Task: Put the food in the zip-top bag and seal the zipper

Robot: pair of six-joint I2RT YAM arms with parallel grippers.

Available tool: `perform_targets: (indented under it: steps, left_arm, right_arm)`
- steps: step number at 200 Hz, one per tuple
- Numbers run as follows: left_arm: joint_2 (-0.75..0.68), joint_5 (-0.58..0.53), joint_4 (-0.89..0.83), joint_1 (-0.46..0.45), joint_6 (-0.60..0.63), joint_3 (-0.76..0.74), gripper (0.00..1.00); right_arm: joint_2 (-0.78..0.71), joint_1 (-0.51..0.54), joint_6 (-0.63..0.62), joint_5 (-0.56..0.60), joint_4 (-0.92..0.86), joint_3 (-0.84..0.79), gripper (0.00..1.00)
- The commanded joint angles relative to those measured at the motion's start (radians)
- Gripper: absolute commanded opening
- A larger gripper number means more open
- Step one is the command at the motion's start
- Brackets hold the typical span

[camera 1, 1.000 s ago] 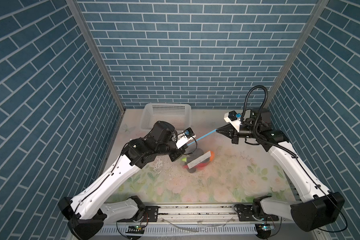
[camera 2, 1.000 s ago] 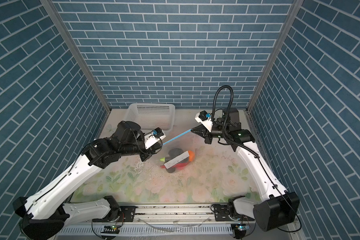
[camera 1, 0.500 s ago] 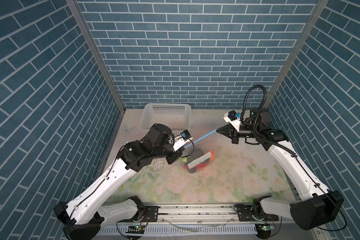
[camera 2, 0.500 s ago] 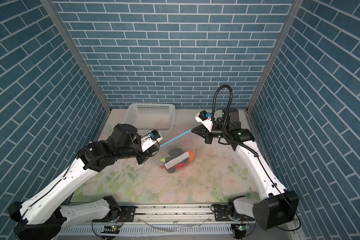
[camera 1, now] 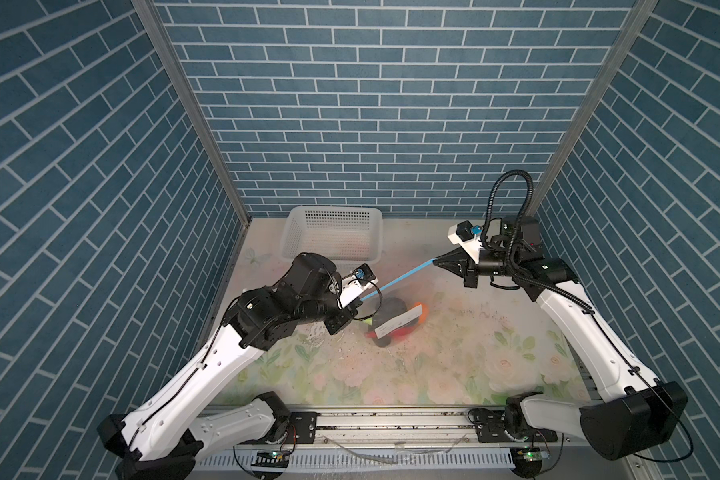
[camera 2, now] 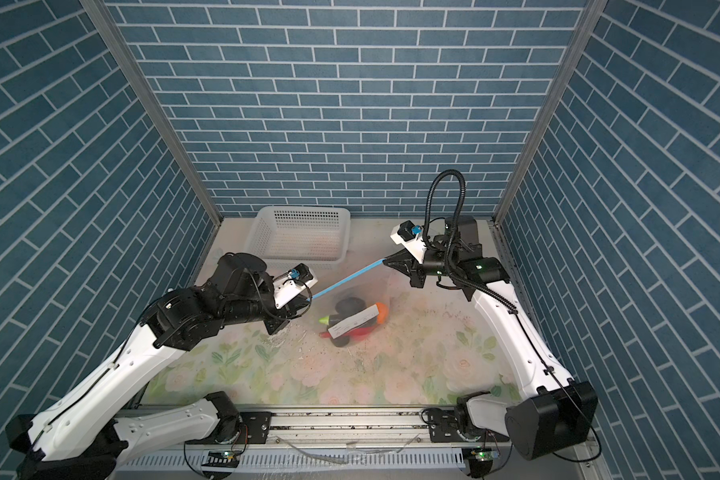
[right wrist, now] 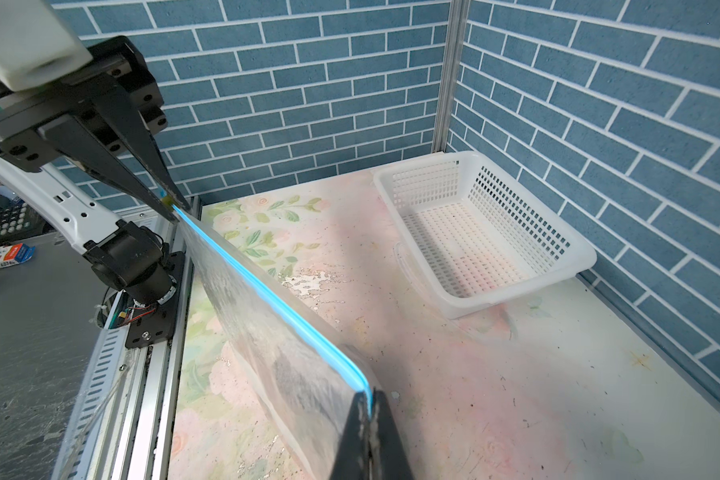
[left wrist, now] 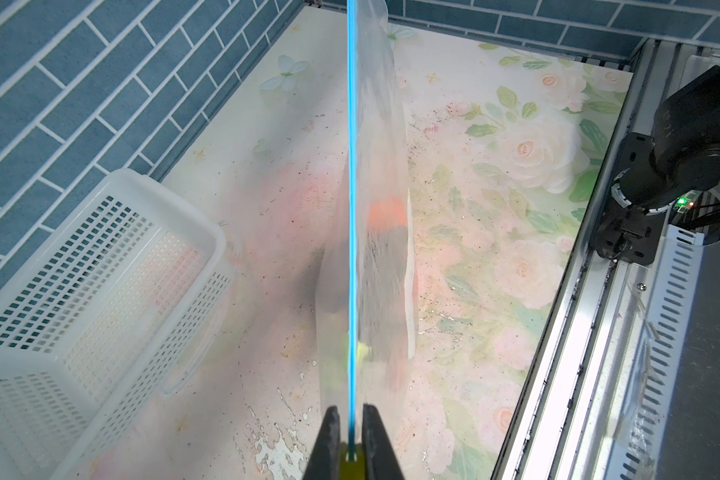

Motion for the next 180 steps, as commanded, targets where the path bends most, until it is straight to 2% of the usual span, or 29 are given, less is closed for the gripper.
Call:
perform_targets:
  steps: [1,180]
  left_arm:
    - [-0.028,-0.045,-0.174,0.015,-0.011,-0.015,0.04]
    - [-0.066,-0.088,-0.256,0.014,-0.013,-0.01,0.06]
  right_arm:
    - [0.011,-0.045,0.001,0.092,0.013,0.075,0.0]
    - [0.018,-0.046,-0.012,0.096,-0.008,0.076,0.0]
